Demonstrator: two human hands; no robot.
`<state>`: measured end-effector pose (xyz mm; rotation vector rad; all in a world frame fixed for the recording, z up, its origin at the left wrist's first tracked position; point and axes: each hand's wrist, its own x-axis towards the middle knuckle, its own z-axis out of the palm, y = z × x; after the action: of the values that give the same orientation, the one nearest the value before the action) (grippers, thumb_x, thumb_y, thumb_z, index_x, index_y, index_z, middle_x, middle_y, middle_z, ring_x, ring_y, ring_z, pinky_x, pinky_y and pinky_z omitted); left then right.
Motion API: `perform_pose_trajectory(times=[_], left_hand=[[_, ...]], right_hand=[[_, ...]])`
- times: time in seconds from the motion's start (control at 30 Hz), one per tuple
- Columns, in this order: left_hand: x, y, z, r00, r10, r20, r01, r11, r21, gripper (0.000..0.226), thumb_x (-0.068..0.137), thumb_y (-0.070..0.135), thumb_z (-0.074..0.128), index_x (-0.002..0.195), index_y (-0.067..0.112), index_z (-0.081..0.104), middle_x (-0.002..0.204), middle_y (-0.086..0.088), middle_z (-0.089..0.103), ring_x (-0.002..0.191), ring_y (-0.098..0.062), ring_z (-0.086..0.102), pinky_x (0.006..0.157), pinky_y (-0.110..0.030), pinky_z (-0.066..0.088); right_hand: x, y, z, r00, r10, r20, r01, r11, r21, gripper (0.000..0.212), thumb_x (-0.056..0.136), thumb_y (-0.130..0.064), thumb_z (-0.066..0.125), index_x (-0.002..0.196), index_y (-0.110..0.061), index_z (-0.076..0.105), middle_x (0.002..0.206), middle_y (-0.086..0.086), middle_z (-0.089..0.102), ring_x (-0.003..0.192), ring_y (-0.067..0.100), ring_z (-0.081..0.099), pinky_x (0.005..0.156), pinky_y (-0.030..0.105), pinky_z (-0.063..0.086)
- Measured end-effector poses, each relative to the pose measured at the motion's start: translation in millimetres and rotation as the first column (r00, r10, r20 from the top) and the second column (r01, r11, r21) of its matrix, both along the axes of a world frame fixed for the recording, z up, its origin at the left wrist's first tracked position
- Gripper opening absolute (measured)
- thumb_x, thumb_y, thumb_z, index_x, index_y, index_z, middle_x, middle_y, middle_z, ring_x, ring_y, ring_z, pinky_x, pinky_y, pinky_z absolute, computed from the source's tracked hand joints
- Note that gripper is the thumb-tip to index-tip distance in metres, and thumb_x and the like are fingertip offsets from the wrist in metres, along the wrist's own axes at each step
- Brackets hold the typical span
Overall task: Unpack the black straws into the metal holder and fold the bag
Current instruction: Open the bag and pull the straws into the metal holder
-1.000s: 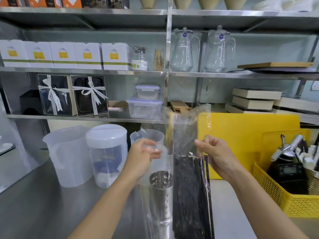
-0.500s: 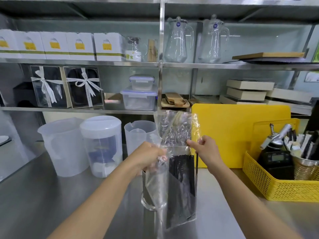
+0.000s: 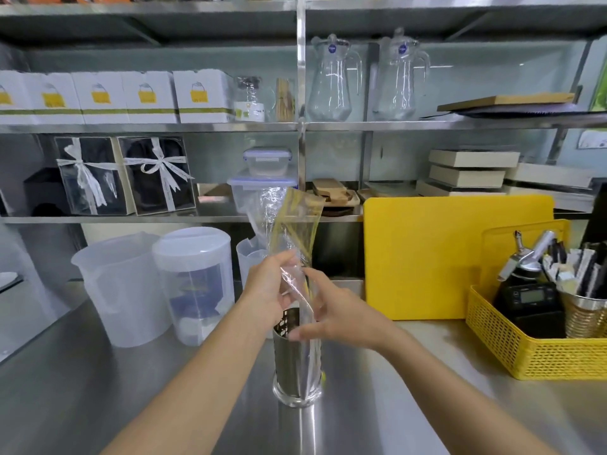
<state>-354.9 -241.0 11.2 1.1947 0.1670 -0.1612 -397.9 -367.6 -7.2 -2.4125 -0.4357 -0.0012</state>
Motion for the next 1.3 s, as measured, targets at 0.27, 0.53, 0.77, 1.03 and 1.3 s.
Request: perform_pose_trajectory(times=[0.27, 0.53, 0.77, 1.03, 1.3], left_hand=[[5.6, 21.6, 26.0, 0.941, 0.059, 0.332, -0.073, 0.997, 0.03, 0.082, 0.063, 0.047, 0.074, 0.13, 0.016, 0.041, 0.117, -0.01, 0.056, 0.095, -0.017, 0.055, 0.084, -0.032, 0.044], [4.9, 45.2, 42.9, 0.438, -0.312, 0.843, -0.736, 0.415, 0.535, 0.126, 0.041, 0.07, 0.067, 0.14, 0.032, 0.0, 0.154, -0.005, 0.007, 0.142, -0.019, 0.004, 0.115, -0.039, -0.001], [2.2, 10.2, 44.2, 0.271, -0.662, 0.699, -0.865, 0.15, 0.478, 0.028, 0.074, 0.038, 0.071, 0.093, 0.019, 0.064, 0.083, -0.001, 0.071, 0.092, -0.023, 0.064, 0.102, -0.035, 0.009], [7.4, 1.3, 42.9, 0.3, -0.58, 0.757, -0.803, 0.275, 0.529, 0.014, 0.079, 0.029, 0.068, 0.077, 0.017, 0.064, 0.074, 0.003, 0.07, 0.083, -0.017, 0.062, 0.099, -0.027, 0.009], [13.8, -0.6, 43.0, 0.42, -0.581, 0.697, -0.734, 0.234, 0.638, 0.013, 0.082, 0.03, 0.064, 0.08, 0.018, 0.061, 0.075, 0.007, 0.064, 0.081, -0.01, 0.052, 0.104, -0.032, 0.011]], right_hand=[[9.1, -26.8, 23.9, 0.953, -0.193, 0.233, 0.167, 0.977, 0.13, 0.011, 0.084, -0.007, 0.059, 0.074, -0.003, 0.062, 0.067, -0.012, 0.056, 0.066, 0.002, 0.052, 0.06, 0.02, 0.041], [12.6, -52.4, 30.8, 0.905, -0.299, 0.303, 0.232, 0.943, 0.238, 0.031, 0.074, -0.009, 0.074, 0.061, -0.019, 0.048, 0.069, 0.003, 0.057, 0.068, 0.018, 0.05, 0.058, 0.016, 0.04], [7.2, -50.5, 25.7, 0.934, -0.178, 0.31, 0.109, 0.968, 0.227, 0.031, 0.072, -0.017, 0.077, 0.066, -0.018, 0.047, 0.069, 0.0, 0.053, 0.06, 0.007, 0.043, 0.058, 0.02, 0.036], [7.4, -100.3, -9.2, 0.795, -0.146, -0.589, 0.434, 0.815, 0.384, 0.071, 0.065, -0.071, 0.05, 0.113, -0.018, 0.056, 0.113, 0.006, 0.061, 0.106, 0.026, 0.06, 0.085, 0.045, 0.05], [8.1, -103.5, -29.8, 0.857, -0.09, -0.507, 0.496, 0.41, 0.765, 0.006, 0.087, 0.002, 0.054, 0.089, 0.0, 0.06, 0.065, 0.005, 0.051, 0.057, 0.013, 0.042, 0.059, 0.027, 0.035]])
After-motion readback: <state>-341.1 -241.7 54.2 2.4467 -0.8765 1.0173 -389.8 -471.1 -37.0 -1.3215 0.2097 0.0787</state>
